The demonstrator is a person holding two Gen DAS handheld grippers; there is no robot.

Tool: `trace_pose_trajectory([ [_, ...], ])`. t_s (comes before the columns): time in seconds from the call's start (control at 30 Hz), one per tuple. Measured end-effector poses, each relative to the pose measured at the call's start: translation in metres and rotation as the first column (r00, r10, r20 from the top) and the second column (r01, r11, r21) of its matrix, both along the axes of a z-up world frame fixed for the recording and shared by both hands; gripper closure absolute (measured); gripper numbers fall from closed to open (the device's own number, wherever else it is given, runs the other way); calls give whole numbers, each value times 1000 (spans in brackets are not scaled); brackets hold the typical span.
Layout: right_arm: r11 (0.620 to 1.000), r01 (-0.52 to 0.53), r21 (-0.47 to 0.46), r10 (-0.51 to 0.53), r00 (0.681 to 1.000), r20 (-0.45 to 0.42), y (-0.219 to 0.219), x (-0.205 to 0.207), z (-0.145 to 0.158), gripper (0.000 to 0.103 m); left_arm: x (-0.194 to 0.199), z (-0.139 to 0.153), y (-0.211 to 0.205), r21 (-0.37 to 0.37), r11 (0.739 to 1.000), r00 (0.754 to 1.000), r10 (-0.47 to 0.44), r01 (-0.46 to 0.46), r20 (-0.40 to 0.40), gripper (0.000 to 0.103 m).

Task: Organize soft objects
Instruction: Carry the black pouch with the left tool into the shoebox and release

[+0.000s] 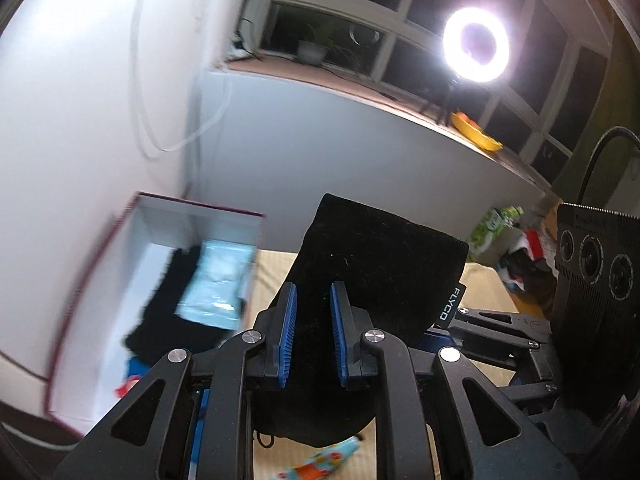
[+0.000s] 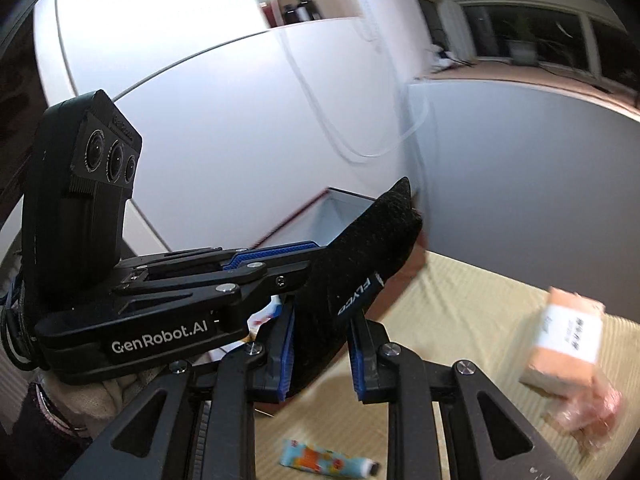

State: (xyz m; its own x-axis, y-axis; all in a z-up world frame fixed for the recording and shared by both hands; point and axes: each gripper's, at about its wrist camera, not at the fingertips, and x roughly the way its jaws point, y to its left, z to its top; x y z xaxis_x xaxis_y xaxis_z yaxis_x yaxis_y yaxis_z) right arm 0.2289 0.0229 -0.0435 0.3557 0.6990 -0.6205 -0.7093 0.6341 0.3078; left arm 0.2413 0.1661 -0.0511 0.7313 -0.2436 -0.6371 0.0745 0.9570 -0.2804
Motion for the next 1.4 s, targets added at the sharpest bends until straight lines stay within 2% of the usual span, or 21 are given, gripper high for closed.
trace_pose_trajectory([
  [0.2,998,-70,4,70,997,-10,49,0,4,82,-9,2,40,-1,997,997,83,-83,9,92],
  [0.53,985,-171,-33,169,984,-51,120,18,-9,82,-6,-21,89,-22,978,978,209,-209,-16,92],
  [0.73,975,-214,-66,209,975,-72,149,29,-25,82,0,-34,102,-11,965,965,262,-262,-31,92],
  [0.9,971,-225,-85,218,973,-79,157,33,-33,82,4,-43,104,21,959,958,285,-284,-32,92],
  [0.97,968,-230,-103,223,972,-75,161,37,-39,82,4,-46,103,49,952,953,303,-301,-28,87],
  [1.1,964,-199,-175,196,980,-33,167,41,-45,81,7,-52,103,63,944,945,326,-324,-35,87],
  [1.13,963,-191,-192,191,981,-21,168,42,-46,77,7,-53,103,64,944,945,326,-324,-35,87],
  [1.2,961,-173,-216,175,985,-7,165,42,-46,67,6,-53,101,77,942,943,330,-327,-32,78],
  [1.27,961,-143,-236,150,989,13,161,45,-47,46,5,-53,98,90,939,942,335,-332,-26,76],
  [1.33,964,-115,-242,127,991,35,155,46,-45,41,4,-51,97,92,938,941,337,-333,-23,76],
  [1.4,964,-103,-244,116,993,39,150,48,-43,40,3,-51,95,96,938,941,337,-334,-20,74],
])
